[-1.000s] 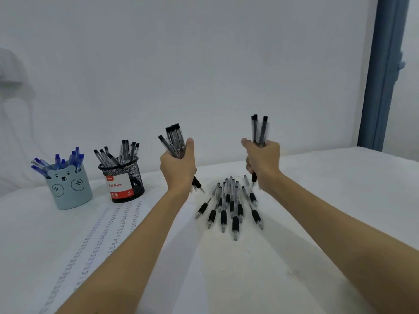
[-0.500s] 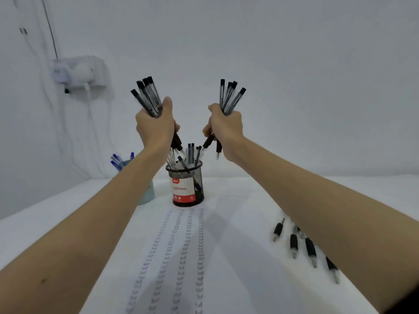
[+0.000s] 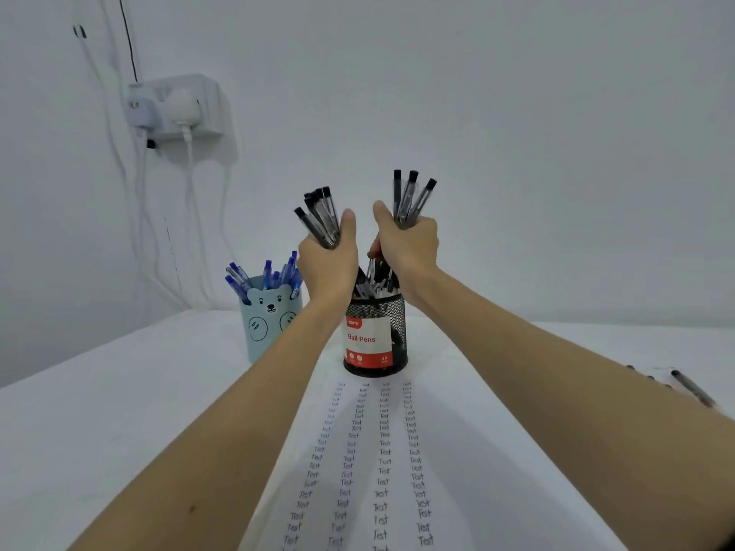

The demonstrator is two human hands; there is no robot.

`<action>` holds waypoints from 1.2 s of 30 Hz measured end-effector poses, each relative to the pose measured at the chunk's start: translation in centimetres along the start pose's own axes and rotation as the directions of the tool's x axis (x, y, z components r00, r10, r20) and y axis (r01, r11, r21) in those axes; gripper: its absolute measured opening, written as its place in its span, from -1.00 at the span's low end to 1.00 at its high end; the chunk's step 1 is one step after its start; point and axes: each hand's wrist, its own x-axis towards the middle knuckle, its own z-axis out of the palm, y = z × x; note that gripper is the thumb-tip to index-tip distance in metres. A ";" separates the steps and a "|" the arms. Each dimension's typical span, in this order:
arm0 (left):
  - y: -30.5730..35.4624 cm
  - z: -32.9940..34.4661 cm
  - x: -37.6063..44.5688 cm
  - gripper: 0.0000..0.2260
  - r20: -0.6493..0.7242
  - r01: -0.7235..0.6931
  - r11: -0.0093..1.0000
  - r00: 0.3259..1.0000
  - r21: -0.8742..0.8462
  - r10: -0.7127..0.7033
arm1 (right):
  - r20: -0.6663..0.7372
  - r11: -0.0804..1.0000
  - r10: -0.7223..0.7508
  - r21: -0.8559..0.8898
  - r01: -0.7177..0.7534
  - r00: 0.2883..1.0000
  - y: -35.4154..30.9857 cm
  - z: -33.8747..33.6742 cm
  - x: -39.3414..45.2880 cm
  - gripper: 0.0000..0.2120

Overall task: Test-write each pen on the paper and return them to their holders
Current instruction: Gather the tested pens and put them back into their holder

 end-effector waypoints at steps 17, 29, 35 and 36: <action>0.4 -0.3 -0.2 -0.59 0.131 0.138 0.987 0.983 -0.088 -0.126 | -0.032 0.998 -0.046 -0.048 0.044 0.998 -1.8 0.8 -0.7 -0.76; 0.1 -0.3 0.0 -0.63 0.123 0.205 0.978 0.972 -0.033 -0.200 | 0.173 0.875 0.107 -0.483 -0.011 0.979 0.2 0.0 1.3 -0.62; 1.0 0.4 0.0 -0.59 0.090 0.245 0.969 0.966 -0.036 -0.241 | 0.172 0.980 0.196 -0.063 -0.188 0.965 -0.6 -0.4 0.2 -0.28; 1.3 0.5 -0.1 -0.59 0.079 0.258 0.965 0.964 -0.047 -0.254 | 0.138 0.969 0.241 0.010 -0.245 0.961 -0.3 -0.5 0.2 -0.25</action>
